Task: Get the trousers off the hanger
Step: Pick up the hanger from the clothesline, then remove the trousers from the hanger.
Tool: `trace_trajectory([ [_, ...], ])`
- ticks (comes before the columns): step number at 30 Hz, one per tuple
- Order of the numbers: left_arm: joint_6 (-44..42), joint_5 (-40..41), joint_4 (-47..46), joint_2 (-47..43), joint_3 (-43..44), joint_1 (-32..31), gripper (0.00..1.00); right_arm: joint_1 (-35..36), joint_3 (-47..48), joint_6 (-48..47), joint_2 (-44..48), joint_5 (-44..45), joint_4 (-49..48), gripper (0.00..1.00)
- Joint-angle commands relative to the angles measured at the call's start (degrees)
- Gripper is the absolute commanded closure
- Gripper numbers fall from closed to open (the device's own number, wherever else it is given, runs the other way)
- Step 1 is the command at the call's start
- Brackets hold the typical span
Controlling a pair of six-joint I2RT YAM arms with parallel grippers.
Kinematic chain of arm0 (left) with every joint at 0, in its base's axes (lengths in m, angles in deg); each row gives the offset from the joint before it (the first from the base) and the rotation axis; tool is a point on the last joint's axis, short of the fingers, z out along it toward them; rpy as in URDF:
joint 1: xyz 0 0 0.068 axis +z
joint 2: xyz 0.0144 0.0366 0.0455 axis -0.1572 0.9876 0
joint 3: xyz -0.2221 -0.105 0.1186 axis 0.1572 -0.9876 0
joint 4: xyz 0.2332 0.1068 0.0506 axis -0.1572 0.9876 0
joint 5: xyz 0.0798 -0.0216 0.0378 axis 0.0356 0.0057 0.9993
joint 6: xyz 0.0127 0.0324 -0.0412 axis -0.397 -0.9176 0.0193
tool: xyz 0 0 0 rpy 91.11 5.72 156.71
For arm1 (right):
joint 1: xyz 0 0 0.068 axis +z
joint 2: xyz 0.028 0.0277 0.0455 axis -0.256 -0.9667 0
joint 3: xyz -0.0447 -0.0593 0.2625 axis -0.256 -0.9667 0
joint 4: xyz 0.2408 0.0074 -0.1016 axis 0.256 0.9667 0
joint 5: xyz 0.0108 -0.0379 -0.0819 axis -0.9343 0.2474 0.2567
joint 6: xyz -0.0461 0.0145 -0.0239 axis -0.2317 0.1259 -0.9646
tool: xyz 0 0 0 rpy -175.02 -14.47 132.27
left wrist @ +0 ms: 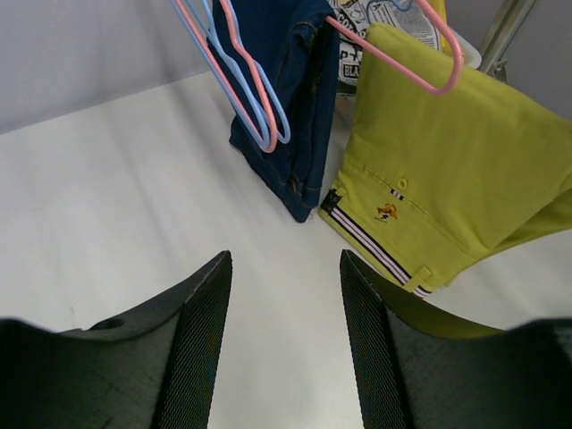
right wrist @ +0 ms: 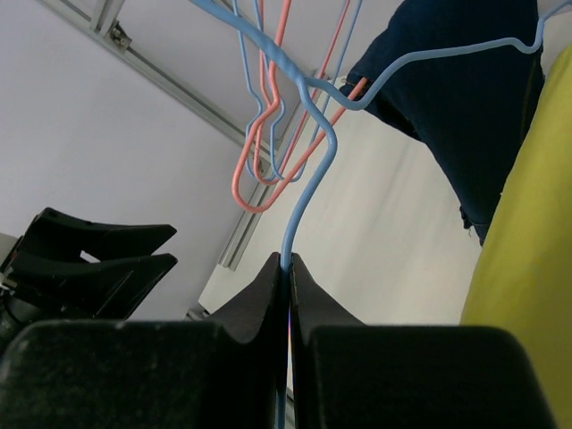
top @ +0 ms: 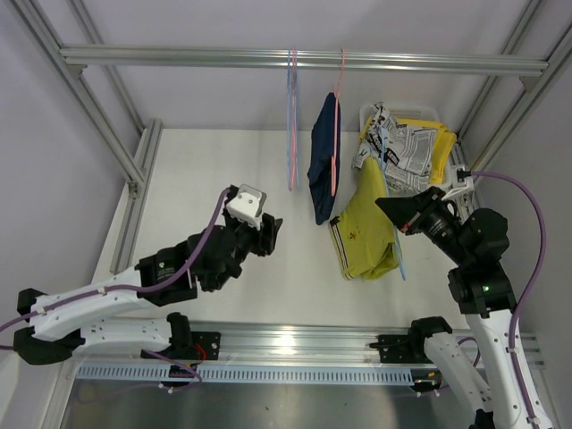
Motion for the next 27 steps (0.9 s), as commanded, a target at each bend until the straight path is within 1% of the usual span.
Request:
trace_trajectory([
  [1, 4.55, 2.75, -2.87, 0.38, -3.34, -3.58, 0.44, 1.14, -0.31, 0.53, 1.42, 2.75, -6.55, 1.0],
  [2, 3.76, 3.54, -7.07, 0.55, -4.05, -4.73, 0.43, 1.49, -0.22, 0.28, 1.69, 3.98, -6.11, 1.0],
  [4, 3.23, 5.31, -10.61, 1.87, -6.25, -7.97, 0.43, 2.37, 0.04, 0.18, 1.95, 6.18, -5.06, 1.0],
  [6, 3.32, 5.75, -14.47, 3.62, -6.34, -9.57, 0.42, 2.81, 0.04, 0.62, 1.69, 9.08, -4.53, 1.0],
  [8, 1.31, 7.24, -17.9, 6.87, -6.34, -12.03, 0.41, 3.6, 0.04, 1.67, 1.52, 12.41, -4.09, 1.0],
  [9, 0.16, 7.76, -22.44, 7.93, -6.17, -12.99, 0.41, 3.95, -0.05, 1.94, 1.25, 13.3, -4.17, 1.0],
  [10, -0.8, 8.81, -24.49, 10.37, -6.17, -14.31, 0.41, 4.65, -0.13, 2.2, 1.16, 14.35, -4.09, 1.0],
  [11, -1.86, 9.17, -26.34, 11.36, -6.25, -14.76, 0.41, 5.0, 0.13, 2.82, 0.81, 16.19, -3.83, 1.0],
  [16, -2.13, 9.18, -36.0, 15.75, -6.17, -15.37, 0.39, 7.46, 1.79, 4.14, -0.77, 19.54, -2.69, 1.0],
  [19, -3.19, 8.21, -38.22, 19.27, -4.68, -15.29, 0.39, 9.66, 3.29, 4.84, -1.03, 21.65, -1.54, 1.0],
  [24, -6.26, 7.77, -44.72, 24.97, -3.45, -15.38, 0.38, 13.35, 6.63, 5.19, -2.09, 25.26, 2.24, 1.0],
  [27, -6.18, 7.77, -46.74, 28.4, -2.39, -15.38, 0.38, 14.76, 7.77, 5.98, -2.18, 26.66, 3.12, 1.0],
])
